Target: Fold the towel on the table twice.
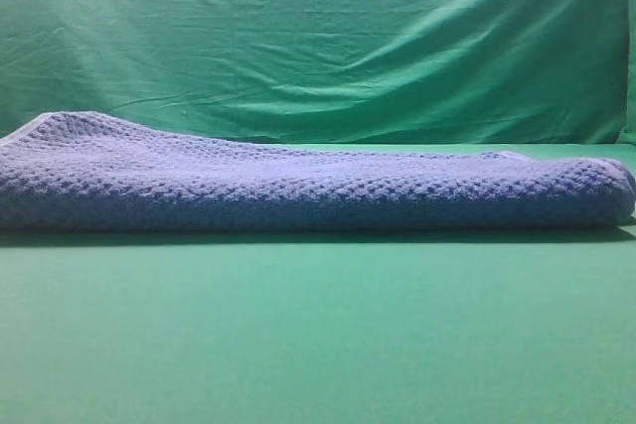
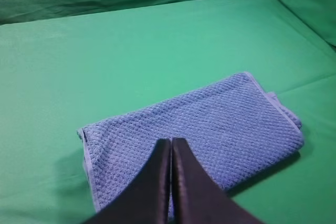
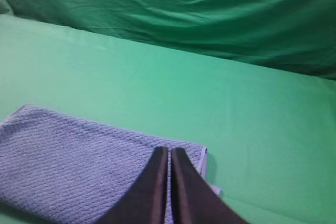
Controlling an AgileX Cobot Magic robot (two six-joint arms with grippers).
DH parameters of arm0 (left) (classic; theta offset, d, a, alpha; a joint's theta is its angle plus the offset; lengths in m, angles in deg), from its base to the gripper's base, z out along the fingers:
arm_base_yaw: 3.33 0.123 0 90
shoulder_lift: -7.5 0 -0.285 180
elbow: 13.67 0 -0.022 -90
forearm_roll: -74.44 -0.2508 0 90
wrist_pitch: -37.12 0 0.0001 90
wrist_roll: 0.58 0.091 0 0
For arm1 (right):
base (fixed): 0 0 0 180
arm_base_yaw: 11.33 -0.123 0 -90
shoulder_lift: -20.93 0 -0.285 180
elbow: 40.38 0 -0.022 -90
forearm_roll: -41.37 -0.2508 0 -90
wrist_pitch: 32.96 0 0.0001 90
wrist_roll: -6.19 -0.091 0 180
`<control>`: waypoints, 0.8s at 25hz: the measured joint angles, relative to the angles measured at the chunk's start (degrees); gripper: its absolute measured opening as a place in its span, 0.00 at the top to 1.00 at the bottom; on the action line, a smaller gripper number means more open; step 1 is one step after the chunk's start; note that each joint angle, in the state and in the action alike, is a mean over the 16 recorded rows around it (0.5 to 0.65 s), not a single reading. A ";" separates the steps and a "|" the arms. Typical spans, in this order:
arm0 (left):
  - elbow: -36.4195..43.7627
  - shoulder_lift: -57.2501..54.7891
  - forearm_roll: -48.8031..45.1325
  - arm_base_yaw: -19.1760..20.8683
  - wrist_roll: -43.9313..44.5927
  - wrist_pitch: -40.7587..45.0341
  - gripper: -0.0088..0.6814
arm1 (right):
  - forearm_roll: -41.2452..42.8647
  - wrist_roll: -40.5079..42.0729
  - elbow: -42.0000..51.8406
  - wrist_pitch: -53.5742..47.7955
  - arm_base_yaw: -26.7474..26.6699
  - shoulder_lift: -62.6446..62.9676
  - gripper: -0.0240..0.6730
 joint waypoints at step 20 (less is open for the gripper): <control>30.69 42.56 -2.04 0.00 -0.24 -0.91 0.99 | -0.08 -0.27 21.85 0.61 0.00 32.94 0.97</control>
